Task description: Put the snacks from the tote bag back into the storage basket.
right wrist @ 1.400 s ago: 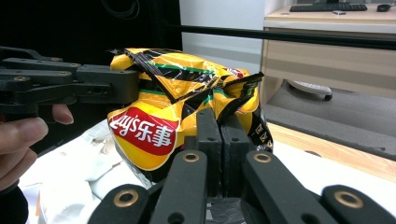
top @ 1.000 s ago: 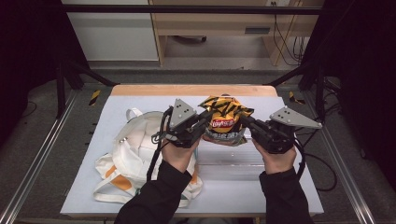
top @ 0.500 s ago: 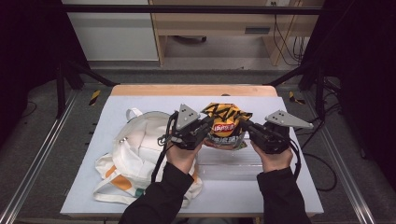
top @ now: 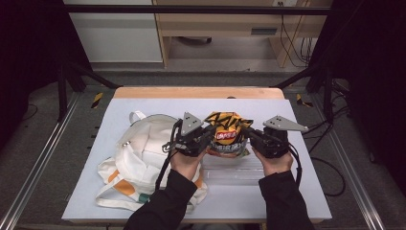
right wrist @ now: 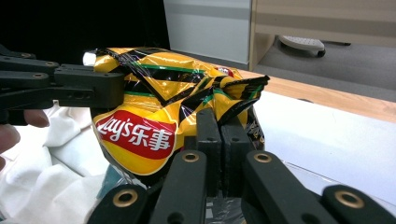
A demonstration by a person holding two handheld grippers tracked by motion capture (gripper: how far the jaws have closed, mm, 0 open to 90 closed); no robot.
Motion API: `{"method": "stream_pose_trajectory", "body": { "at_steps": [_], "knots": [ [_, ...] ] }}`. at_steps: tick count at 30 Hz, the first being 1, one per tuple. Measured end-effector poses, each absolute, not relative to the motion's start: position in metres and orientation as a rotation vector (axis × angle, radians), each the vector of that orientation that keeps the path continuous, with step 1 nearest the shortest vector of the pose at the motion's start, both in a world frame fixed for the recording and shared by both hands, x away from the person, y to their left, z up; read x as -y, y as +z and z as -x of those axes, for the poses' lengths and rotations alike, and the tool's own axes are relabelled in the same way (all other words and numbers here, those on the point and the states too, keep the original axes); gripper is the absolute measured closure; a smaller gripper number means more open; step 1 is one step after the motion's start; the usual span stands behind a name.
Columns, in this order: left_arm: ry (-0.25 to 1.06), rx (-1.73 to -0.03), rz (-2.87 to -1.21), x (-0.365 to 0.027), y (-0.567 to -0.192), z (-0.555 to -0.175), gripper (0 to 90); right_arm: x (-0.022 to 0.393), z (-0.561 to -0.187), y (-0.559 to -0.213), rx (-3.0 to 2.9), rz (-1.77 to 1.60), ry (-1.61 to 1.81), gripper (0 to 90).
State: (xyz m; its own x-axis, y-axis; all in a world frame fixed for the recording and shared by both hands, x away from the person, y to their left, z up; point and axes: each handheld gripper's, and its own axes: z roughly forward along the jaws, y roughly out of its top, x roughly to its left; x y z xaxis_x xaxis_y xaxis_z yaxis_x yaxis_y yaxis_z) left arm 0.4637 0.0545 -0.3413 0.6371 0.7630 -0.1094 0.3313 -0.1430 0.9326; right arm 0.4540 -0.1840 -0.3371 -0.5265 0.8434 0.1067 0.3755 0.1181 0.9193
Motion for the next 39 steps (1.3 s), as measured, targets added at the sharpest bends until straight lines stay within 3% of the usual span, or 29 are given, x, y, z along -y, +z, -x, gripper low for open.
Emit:
{"method": "stream_pose_trajectory", "body": {
  "at_steps": [23, 39],
  "knots": [
    [0.451, -0.955, -1.76, -0.058, -0.363, -0.475, 85.5, 0.175, -0.467, -0.357, -2.001, -1.215, 1.318, 86.9],
    [0.492, -0.968, -1.743, -0.059, -0.368, -0.493, 75.6, 0.166, -0.481, -0.365, -1.9, -1.18, 1.308, 70.9]
  ]
}}
